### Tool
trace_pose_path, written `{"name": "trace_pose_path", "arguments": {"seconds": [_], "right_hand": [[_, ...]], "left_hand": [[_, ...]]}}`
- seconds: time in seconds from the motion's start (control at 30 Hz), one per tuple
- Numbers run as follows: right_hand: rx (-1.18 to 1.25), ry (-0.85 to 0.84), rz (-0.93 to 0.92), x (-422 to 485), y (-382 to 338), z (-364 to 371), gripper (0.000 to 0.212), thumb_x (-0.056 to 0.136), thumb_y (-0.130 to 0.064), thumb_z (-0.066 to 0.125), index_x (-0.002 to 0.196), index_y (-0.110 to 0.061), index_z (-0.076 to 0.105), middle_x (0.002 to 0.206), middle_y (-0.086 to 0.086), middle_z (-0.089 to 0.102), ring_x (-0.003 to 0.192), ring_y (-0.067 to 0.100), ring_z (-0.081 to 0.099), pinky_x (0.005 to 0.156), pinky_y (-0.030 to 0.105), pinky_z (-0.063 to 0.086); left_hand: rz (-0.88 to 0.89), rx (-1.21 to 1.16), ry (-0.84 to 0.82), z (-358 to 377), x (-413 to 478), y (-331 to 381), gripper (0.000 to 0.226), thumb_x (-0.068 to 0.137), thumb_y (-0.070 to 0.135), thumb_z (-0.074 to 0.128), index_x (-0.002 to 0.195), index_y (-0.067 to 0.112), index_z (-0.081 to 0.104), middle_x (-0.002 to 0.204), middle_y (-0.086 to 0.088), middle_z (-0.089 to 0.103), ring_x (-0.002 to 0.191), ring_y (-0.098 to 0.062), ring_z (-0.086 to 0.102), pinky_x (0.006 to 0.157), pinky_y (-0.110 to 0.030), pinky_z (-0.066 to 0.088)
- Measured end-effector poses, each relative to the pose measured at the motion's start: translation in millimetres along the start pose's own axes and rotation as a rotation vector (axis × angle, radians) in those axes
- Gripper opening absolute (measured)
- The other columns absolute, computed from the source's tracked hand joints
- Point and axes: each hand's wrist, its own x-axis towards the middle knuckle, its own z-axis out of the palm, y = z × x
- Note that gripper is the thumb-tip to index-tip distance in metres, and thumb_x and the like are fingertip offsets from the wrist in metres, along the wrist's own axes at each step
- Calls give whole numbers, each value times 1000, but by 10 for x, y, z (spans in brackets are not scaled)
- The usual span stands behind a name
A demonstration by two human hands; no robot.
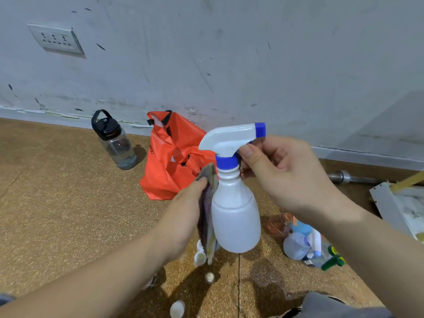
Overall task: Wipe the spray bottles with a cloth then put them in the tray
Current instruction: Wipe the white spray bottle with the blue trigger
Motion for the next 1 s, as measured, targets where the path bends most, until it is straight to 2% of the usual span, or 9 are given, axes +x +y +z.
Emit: {"name": "trace_pose_path", "arguments": {"seconds": [0.1, 0.2, 0.3, 0.43, 0.5, 0.57, 0.73, 0.8, 1.0], "right_hand": [[-2, -48, 41, 15, 68, -4, 48, 88, -52, 62, 89, -6, 72, 84, 20, 73, 86, 47, 67, 76, 66, 54], [-93, -75, 37, -4, 109, 20, 49, 88, -54, 60, 87, -7, 72, 85, 24, 71, 85, 46, 65, 76, 64, 54], [-187, -79, 45, -28, 151, 70, 49, 92, -48, 61, 85, -1, 68, 83, 27, 68, 78, 42, 65, 70, 53, 53], [-296, -160, -30, -78, 162, 146, 30, 80, -32, 59, 81, -2, 64, 75, 22, 62, 63, 26, 51, 60, 49, 47], [-328, -199, -103, -107, 136, 159, 18, 80, -23, 55, 81, -7, 64, 75, 12, 60, 70, 25, 55, 63, 46, 48], [-279, -209, -139, -134, 114, 171, 12, 89, -18, 54, 84, -15, 66, 80, 6, 62, 74, 22, 58, 66, 41, 49], [-92, -198, -46, -129, 181, 163, 45, 94, -50, 56, 96, -7, 68, 89, 29, 66, 80, 47, 62, 71, 67, 51], [-38, -146, 39, -92, 180, 90, 49, 90, -51, 60, 95, -3, 69, 87, 27, 69, 84, 47, 65, 76, 67, 54], [-70, -146, 133, -68, 226, 9, 51, 85, -53, 60, 99, -6, 72, 92, 19, 74, 93, 44, 67, 85, 66, 55]], "left_hand": [[-107, -186, 67, 31, 13, 175, 49, 106, 35, 44, 85, 17, 85, 101, -10, 81, 94, -24, 77, 106, -50, 51], [99, -249, 139, -30, 85, 456, 45, 102, 39, 45, 95, 20, 84, 107, -6, 80, 102, -23, 76, 104, -51, 53], [469, 117, 179, -127, 42, 580, 36, 91, 44, 49, 100, 25, 78, 112, 10, 77, 115, -11, 68, 107, -39, 52], [873, 922, -201, -145, -69, 469, 51, 101, 37, 41, 144, 13, 52, 140, -2, 50, 133, -16, 48, 112, -31, 40], [954, 959, -171, -222, -7, 430, 54, 102, 34, 45, 153, 14, 46, 143, -2, 48, 133, -14, 50, 108, -32, 43], [968, 879, -147, -295, 63, 428, 50, 103, 28, 50, 151, 16, 49, 134, -3, 55, 126, -14, 55, 103, -33, 46], [908, 775, -148, -316, 99, 400, 34, 109, 22, 49, 141, 19, 55, 117, 8, 66, 109, -10, 64, 91, -23, 49], [740, 697, -98, -328, 100, 381, 27, 110, 31, 45, 134, 28, 57, 87, 19, 66, 75, 2, 64, 67, -16, 50], [430, 270, 126, -250, 5, 535, 34, 113, 28, 36, 103, 3, 57, 74, -12, 61, 57, -20, 63, 52, -23, 54]]}}
